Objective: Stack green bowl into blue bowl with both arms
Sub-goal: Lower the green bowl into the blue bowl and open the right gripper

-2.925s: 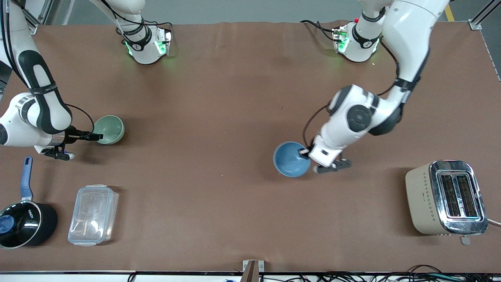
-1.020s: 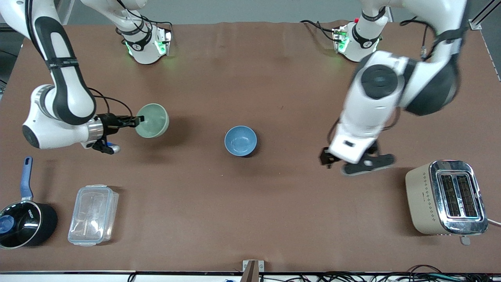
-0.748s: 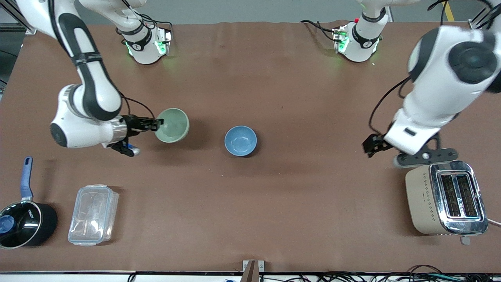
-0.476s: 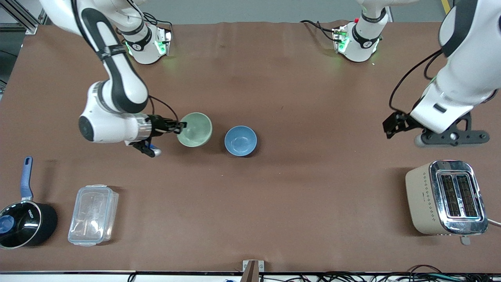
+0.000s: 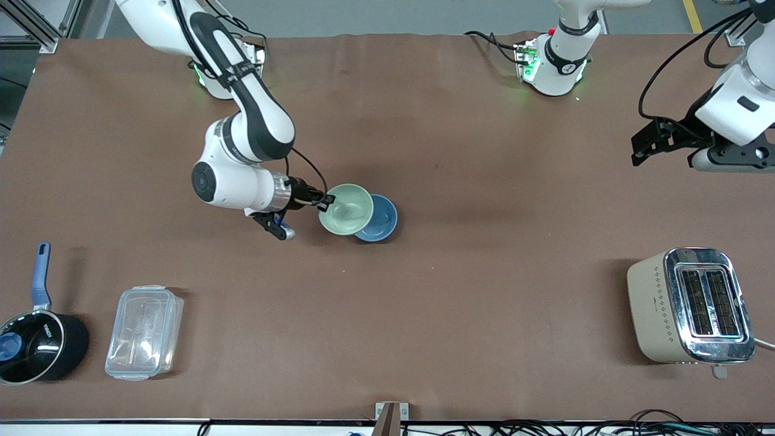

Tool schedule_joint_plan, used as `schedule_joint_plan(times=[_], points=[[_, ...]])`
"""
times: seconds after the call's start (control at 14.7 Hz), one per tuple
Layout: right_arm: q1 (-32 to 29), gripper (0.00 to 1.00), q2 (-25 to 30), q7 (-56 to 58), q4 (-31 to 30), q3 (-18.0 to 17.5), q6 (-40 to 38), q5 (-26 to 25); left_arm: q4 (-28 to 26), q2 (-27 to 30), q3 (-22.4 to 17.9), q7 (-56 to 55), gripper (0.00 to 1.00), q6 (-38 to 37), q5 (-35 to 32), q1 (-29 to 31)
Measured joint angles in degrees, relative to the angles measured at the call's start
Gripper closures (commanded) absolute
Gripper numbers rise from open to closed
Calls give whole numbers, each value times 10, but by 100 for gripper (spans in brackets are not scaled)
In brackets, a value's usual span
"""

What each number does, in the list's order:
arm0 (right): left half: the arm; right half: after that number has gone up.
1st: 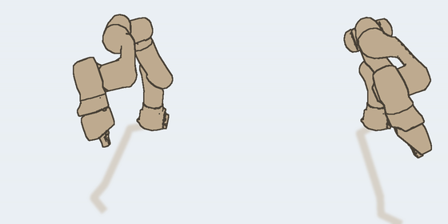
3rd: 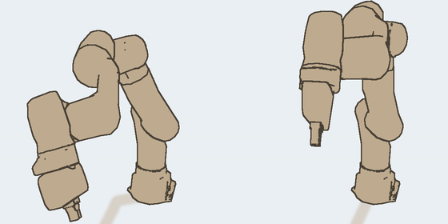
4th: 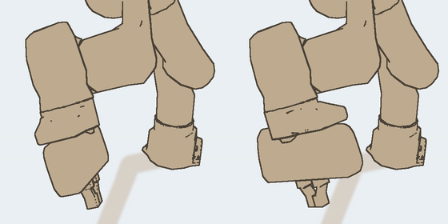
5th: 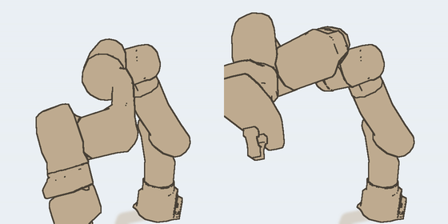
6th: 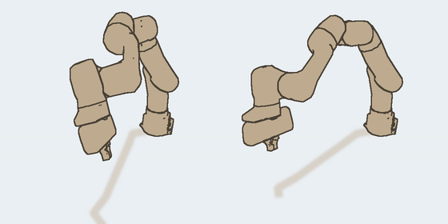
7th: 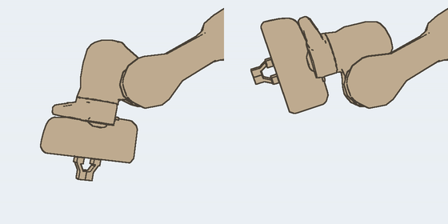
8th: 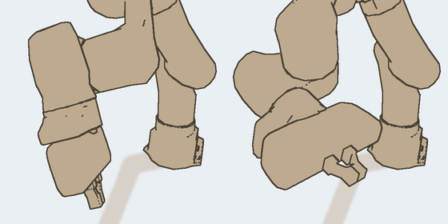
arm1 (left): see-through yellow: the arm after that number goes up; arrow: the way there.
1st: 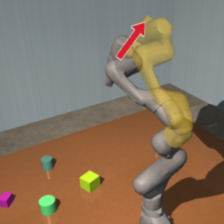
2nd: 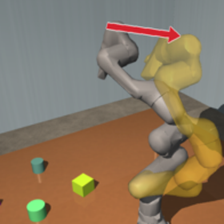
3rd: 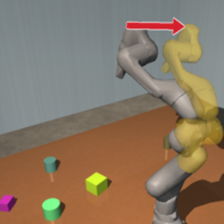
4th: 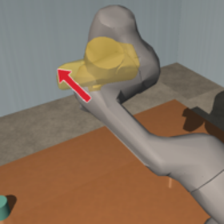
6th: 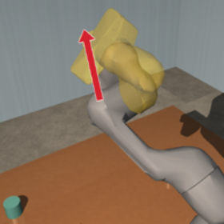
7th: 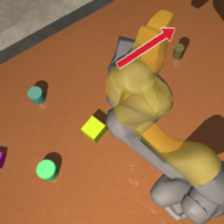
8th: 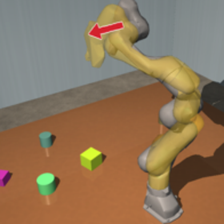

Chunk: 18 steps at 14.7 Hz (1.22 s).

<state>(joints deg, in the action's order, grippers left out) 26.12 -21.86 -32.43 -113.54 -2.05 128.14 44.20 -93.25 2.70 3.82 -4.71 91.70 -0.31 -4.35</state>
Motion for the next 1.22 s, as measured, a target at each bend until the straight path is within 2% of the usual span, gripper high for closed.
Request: schedule_joint_plan(times=[0.27,0.95,1.02,1.09,1.16,1.22], points=[[29,97,-34,-2,8,0,51,29,-23,22,-1,0,0,0,0,-6],[45,92,-52,-5,21,0,56,51,-26,24,-1,0,0,10,0,-6],[45,87,-55,-5,21,0,56,51,-27,24,-1,0,0,12,0,-6],[45,72,-56,-5,22,0,57,51,-28,24,-1,0,0,14,0,-6],[46,63,-57,-5,23,0,57,51,-29,24,-2,0,0,14,0,-6],[47,61,-57,-5,23,0,58,52,-29,24,-2,0,0,14,0,-5]])
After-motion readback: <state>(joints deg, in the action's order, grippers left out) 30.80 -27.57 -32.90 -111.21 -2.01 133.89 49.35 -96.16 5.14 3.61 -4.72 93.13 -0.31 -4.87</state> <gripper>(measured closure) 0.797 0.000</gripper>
